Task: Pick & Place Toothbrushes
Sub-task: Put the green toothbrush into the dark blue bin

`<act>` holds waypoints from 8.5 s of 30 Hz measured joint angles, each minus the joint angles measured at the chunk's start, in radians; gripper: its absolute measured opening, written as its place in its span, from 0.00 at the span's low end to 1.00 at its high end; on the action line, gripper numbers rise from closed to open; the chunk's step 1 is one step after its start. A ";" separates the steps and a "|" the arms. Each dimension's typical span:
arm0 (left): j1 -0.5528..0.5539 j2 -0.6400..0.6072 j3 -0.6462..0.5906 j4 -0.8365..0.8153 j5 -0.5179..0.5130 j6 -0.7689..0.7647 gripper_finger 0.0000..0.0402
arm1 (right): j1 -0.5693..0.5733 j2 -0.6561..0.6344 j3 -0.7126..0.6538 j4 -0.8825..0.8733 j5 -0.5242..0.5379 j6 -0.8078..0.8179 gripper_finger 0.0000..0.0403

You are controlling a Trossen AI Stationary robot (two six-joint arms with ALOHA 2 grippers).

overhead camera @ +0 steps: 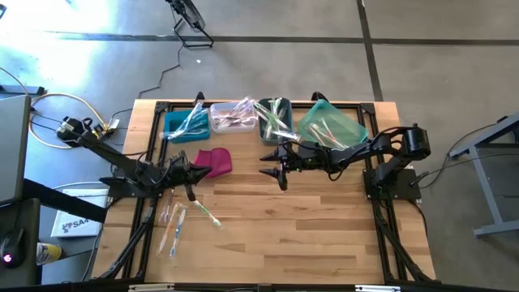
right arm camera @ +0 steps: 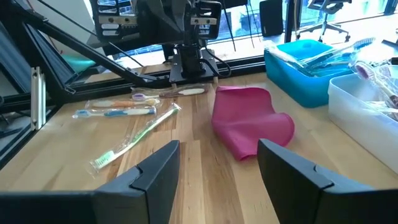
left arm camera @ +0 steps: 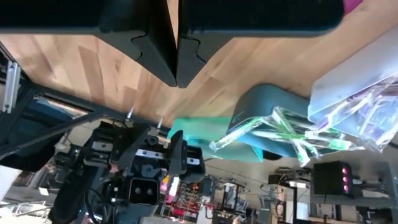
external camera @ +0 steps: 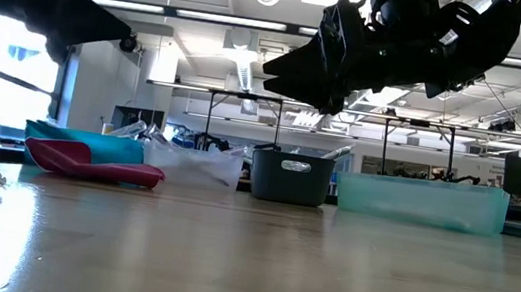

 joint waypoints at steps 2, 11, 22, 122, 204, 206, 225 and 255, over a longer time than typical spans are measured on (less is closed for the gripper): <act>0.000 0.038 0.012 0.008 0.000 0.000 0.01 | 0.000 0.000 0.000 0.000 0.000 0.000 0.52; 0.001 0.178 0.306 -0.455 0.081 0.030 0.01 | 0.000 0.000 0.000 -0.002 0.000 0.000 0.52; 0.001 0.277 0.553 -0.975 0.337 -0.026 0.01 | 0.000 0.000 0.000 -0.004 0.000 0.000 0.52; 0.003 0.836 0.568 -1.080 0.746 0.049 0.46 | 0.000 0.000 0.000 -0.050 -0.008 0.000 0.52; 0.003 0.797 0.562 -1.057 0.762 0.000 0.07 | 0.000 0.000 0.000 -0.057 -0.026 0.004 0.52; 0.004 0.772 0.561 -1.061 0.751 -0.001 0.07 | -0.001 0.000 0.000 -0.057 -0.028 0.004 0.52; 0.004 0.385 0.563 -1.166 0.462 -0.029 0.07 | -0.001 -0.258 0.000 -0.298 -0.031 -0.001 0.52; 0.004 -0.018 0.566 -0.945 -0.214 0.061 0.07 | -0.001 -0.457 0.000 -0.476 0.003 -0.209 0.52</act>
